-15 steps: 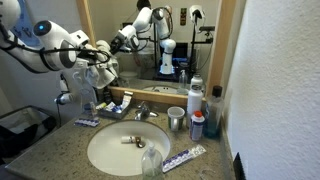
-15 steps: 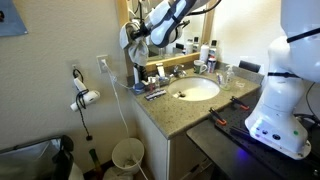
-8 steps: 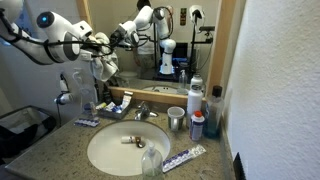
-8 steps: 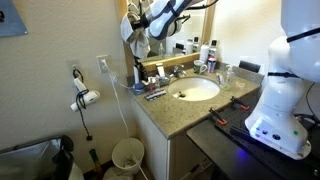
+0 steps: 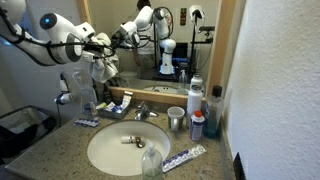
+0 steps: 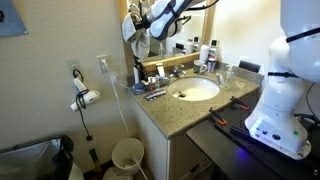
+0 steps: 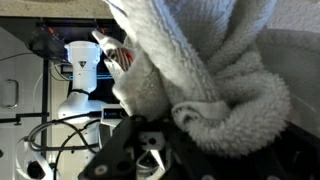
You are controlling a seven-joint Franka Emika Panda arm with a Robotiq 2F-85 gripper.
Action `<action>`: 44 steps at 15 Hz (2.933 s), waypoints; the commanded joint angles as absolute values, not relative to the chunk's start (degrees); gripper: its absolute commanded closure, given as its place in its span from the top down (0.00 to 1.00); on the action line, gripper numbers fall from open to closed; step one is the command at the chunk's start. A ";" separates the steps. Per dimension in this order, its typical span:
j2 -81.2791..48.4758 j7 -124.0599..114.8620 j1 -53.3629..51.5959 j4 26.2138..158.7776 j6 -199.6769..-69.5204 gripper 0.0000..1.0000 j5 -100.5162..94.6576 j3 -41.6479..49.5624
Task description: Use the towel on the left side of the counter to wipe the mirror
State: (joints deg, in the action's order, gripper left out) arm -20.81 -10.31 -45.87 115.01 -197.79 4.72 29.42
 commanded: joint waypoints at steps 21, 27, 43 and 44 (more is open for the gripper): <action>-13.92 -20.80 -9.96 113.72 -197.83 0.08 -3.44 -9.43; -11.12 -15.28 -9.04 112.91 -197.65 0.08 1.40 -9.63; -14.75 6.41 -36.26 113.07 -197.91 0.08 20.54 23.58; -15.18 5.97 -37.44 113.78 -197.90 0.08 20.92 24.97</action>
